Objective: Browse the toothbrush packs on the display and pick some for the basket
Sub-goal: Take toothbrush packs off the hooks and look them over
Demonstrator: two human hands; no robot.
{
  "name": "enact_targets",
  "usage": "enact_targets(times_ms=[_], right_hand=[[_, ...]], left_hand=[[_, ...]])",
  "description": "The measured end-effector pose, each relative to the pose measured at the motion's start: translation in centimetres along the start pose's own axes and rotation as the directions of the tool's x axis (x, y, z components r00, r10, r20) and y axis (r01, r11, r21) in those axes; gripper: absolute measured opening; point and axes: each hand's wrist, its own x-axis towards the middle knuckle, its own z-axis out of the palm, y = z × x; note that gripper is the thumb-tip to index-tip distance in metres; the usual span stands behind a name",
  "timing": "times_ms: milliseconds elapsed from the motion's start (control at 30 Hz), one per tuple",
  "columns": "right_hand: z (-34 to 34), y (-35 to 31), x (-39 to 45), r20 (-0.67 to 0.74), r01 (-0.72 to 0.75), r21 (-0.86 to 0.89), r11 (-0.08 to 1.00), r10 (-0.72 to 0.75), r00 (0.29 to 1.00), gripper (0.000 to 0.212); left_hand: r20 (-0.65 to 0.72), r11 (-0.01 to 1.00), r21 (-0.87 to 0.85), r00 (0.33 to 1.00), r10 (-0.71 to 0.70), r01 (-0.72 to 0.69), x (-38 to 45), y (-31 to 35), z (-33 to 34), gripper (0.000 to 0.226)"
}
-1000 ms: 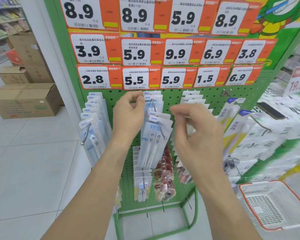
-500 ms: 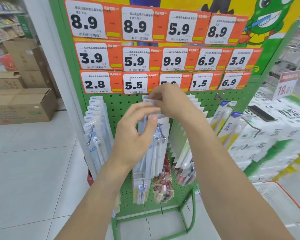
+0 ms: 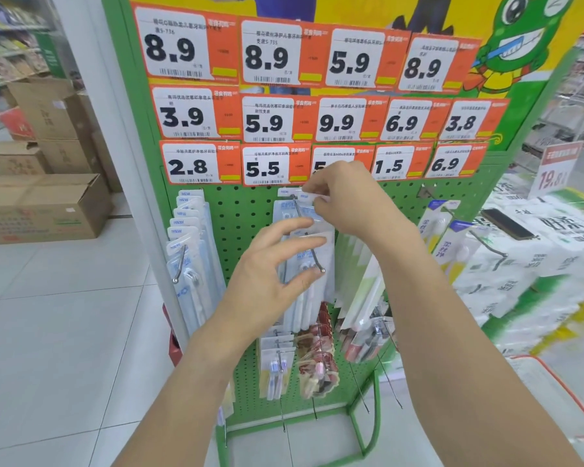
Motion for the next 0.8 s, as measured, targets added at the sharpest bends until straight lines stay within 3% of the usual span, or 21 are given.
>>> enact_targets(times_ms=[400,633,800], right_hand=[[-1.8,1.6,-4.4,-0.206,0.098,-0.041,0.994,-0.104,0.973,0.035],[-0.7,2.8,-7.2,-0.516,0.173,0.072,0.982,-0.112,0.850,0.033],[-0.4,2.2,-9.0,-0.631,0.170,0.094,0.981,-0.073,0.773,0.029]], left_hand=[[-0.143,1.000,0.001,0.990,0.017,-0.018,0.6,-0.8,0.7,0.033],[-0.153,1.000,0.012,0.988,0.019,-0.018,0.8,-0.8,0.9,0.034],[-0.124,0.998,-0.051,0.992,0.018,-0.025,0.6,-0.5,0.6,0.040]])
